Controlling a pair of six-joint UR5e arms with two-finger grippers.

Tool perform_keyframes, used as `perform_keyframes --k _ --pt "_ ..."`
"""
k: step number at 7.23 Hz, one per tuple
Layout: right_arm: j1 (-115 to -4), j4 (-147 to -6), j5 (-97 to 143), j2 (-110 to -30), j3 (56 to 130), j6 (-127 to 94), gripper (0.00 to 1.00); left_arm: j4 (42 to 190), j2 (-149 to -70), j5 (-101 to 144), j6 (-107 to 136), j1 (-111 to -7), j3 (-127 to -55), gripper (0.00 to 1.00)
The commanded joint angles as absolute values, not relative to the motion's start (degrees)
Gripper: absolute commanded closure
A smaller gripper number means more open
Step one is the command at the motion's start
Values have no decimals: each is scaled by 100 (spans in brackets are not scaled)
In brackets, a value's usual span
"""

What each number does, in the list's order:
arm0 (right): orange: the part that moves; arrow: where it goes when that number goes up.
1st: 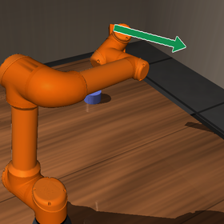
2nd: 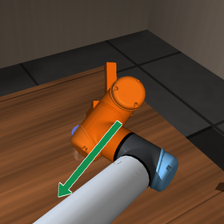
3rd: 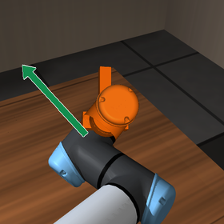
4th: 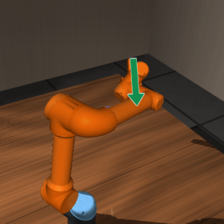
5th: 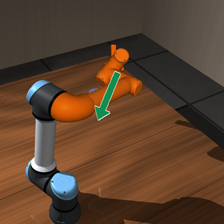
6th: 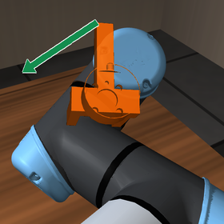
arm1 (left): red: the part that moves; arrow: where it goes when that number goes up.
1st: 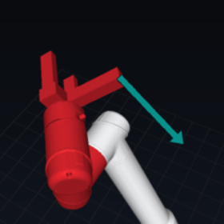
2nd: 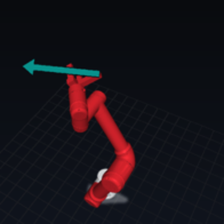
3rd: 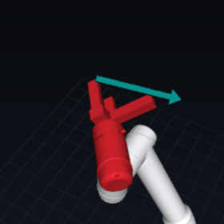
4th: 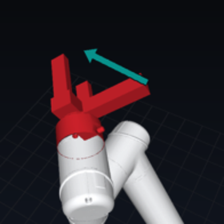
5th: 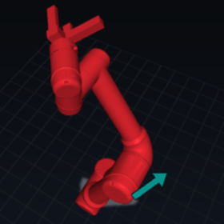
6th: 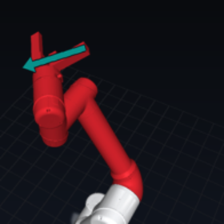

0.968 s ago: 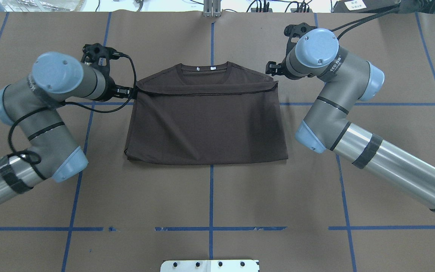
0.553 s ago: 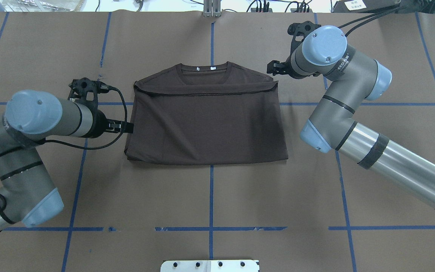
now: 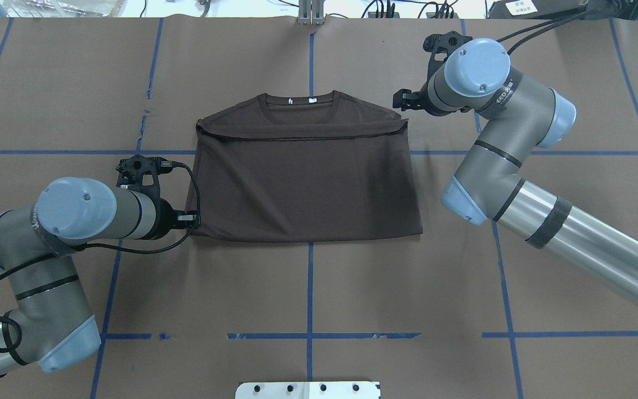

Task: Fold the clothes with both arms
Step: 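Move the left gripper to the folded shirt's side edge while the right arm holds still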

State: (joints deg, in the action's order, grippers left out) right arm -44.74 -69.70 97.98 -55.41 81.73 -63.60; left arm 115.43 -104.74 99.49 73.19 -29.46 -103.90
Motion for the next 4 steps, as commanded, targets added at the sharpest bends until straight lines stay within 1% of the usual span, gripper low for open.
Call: perform_keyframes --k 1,2,4 --pt "-4474 -6970 9791 -5546 8174 -6363 0 11540 -10494 9932 7356 -2918 -10354 53" --pt "-4474 -6970 9791 -5546 8165 -6363 0 11540 -10494 9914 7365 -2874 -10354 53" --pt "-4474 -6970 9791 -5546 8174 -6363 0 11540 -10494 9905 7435 -2778 -10336 63"
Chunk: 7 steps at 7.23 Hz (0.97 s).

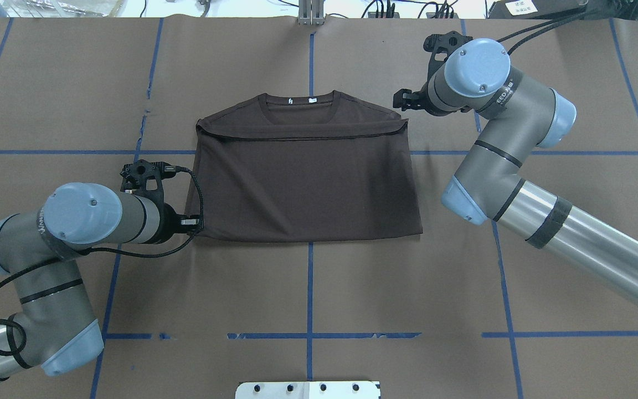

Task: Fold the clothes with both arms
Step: 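Move the left gripper to the folded shirt's side edge while the right arm holds still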

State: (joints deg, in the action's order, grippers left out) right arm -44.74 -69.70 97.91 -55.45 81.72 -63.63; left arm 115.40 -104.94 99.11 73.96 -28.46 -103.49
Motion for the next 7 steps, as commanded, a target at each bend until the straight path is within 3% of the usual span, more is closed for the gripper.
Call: perform_keyframes --k 1,2,3,7 --pt "-4474 -6970 9791 -5546 8174 -6363 0 11540 -10512 9905 7453 -2725 -10284 69" --pt "-4474 -6970 9791 -5546 8174 -6363 0 11540 -10512 9905 7453 -2725 -10292 92" --pt "-4474 -6970 9791 -5546 8165 -6363 0 11540 -10494 9905 7444 -2725 -10292 100" --pt "-4474 -6978 9791 -5555 8165 -6363 0 11514 -10450 9896 6290 -3406 -10162 100"
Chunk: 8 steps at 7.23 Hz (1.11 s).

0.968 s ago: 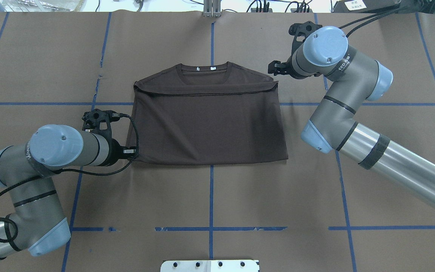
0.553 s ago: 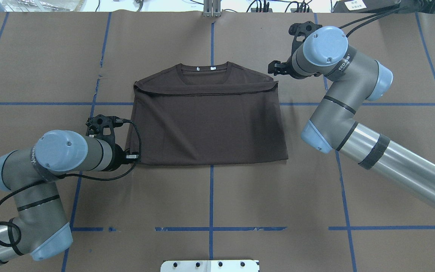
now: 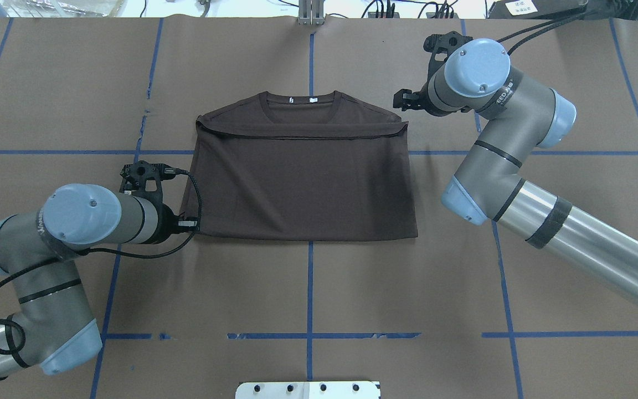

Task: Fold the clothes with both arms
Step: 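Grasp the shirt side with the left gripper and drag it farther from the robot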

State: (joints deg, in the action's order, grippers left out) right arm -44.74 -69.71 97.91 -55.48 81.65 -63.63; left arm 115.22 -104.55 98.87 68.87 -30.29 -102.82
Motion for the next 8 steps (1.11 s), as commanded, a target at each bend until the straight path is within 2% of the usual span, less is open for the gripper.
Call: perform_keyframes --k 1,2,3,4,5,7,8 --pt "-4474 -6979 9791 -5555 8156 -6363 0 11557 -10502 9914 5571 -4028 -9656 100" --pt "-4474 -6979 9791 -5546 8165 -6381 0 11740 -10799 9905 4928 -4643 -8911 100" --pt "-4456 -6970 9791 -5537 8165 -6442 0 12308 -11533 9905 4435 -5206 -7520 100" --pt "-4447 -6970 9791 -5520 8165 -6451 0 12957 -12619 9897 4386 -5447 -5896 100" --pt "-4439 -6970 9791 -5476 8174 -6469 0 13129 -13395 9679 4403 -5475 -5080 100" --pt "-4369 -6970 9791 -5449 8253 -6634 0 13140 -13518 9624 4403 -5502 -4957 100" --pt "-4238 -6987 9774 -5258 8192 -6914 0 13183 -13422 9624 4342 -5511 -5009 1"
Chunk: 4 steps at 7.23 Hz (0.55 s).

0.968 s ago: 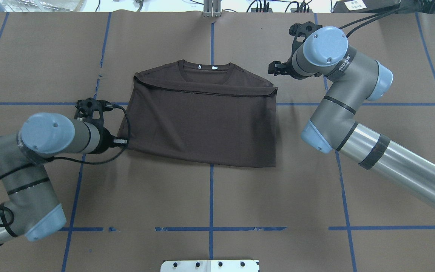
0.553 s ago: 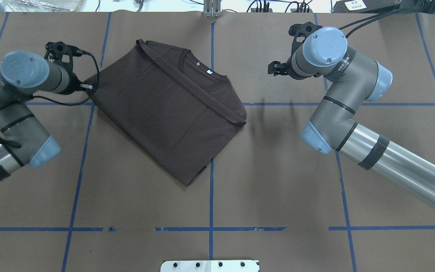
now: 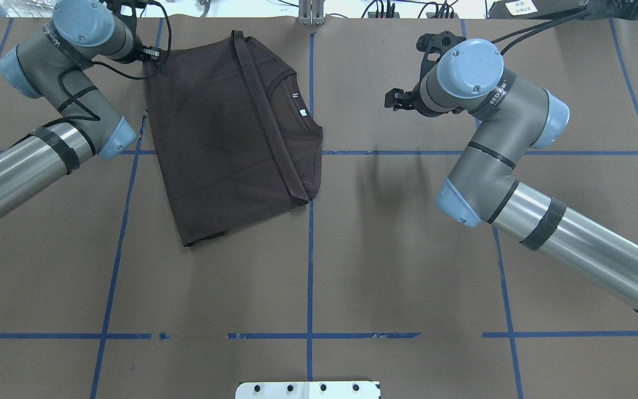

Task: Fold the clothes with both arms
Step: 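Grasp the shirt side with the left gripper and drag it farther from the robot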

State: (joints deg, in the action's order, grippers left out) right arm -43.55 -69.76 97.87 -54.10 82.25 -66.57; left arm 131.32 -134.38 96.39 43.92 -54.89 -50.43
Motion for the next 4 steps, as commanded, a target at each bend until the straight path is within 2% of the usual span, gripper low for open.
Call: perform_keyframes --k 1,2,3,4 --pt "-4132 -7031 9686 -5056 8157 -7343 0 13323 -13316 9676 4063 -5546 -5175 0" --pt "-3774 -7040 9111 -4279 7451 -8044 9 13368 -13063 10121 3887 -5668 -5568 0" --pt "-3588 -7040 8844 -3802 6870 -8364 28 13368 -12852 10168 3893 -5669 -5920 0" --pt "-3447 -7049 8790 -3701 6795 -8385 39 13368 -12815 10169 3911 -5669 -5985 0"
